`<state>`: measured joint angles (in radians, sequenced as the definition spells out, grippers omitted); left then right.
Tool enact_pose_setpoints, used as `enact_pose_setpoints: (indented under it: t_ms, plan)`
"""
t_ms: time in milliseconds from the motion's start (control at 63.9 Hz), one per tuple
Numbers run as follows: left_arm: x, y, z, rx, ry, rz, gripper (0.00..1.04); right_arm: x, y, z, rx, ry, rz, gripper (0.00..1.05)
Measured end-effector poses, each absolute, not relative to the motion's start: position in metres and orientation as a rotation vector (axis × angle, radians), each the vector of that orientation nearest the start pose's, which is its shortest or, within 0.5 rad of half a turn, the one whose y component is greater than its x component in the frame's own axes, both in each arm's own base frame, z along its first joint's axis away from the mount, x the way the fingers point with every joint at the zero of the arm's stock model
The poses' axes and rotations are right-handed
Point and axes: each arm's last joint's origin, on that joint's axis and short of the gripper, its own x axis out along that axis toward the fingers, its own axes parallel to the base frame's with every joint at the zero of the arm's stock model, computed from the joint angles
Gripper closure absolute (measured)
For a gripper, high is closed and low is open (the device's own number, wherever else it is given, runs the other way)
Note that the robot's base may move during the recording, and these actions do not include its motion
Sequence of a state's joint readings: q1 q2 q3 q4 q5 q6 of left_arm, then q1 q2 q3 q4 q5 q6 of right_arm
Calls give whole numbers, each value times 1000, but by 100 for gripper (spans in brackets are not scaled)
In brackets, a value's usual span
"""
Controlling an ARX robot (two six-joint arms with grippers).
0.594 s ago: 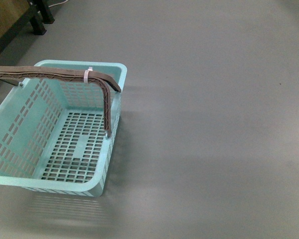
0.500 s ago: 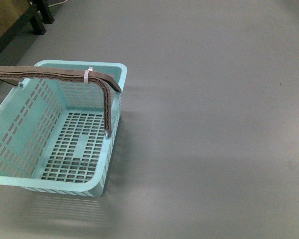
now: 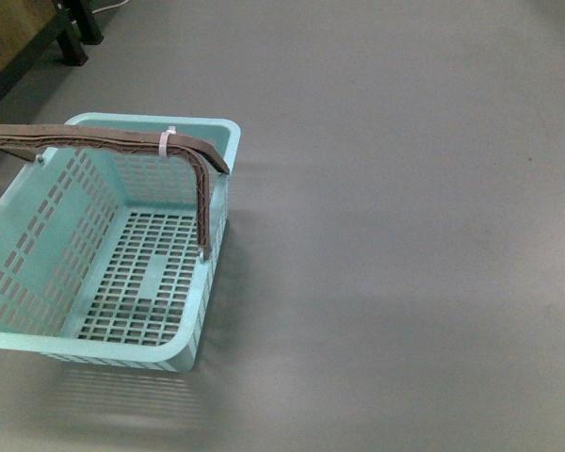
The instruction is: Pick lemon and mango into basket
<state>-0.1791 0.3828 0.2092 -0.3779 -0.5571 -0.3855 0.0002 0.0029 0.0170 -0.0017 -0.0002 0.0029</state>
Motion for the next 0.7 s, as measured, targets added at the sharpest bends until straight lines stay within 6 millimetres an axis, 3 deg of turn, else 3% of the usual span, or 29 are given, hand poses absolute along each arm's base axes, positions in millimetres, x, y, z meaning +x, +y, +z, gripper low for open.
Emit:
enact_pose_setpoints:
  t_ms: [141, 219, 344, 438, 704]
  plan:
    - [126, -2, 187, -423, 407, 469, 7, 97, 0, 169, 3, -12, 0, 9]
    - [143, 1, 182, -556, 410, 477, 7, 97, 0, 169, 3, -12, 0, 9]
    - [177, 3, 162, -795, 433, 443, 7, 97, 0, 169, 3, -12, 0, 9]
    - [213, 4, 135, -978, 428, 472, 7, 97, 0, 169, 3, -12, 0, 9]
    - [306, -9, 92, -1151, 480, 508, 7, 97, 0, 169, 3, -12, 0, 9]
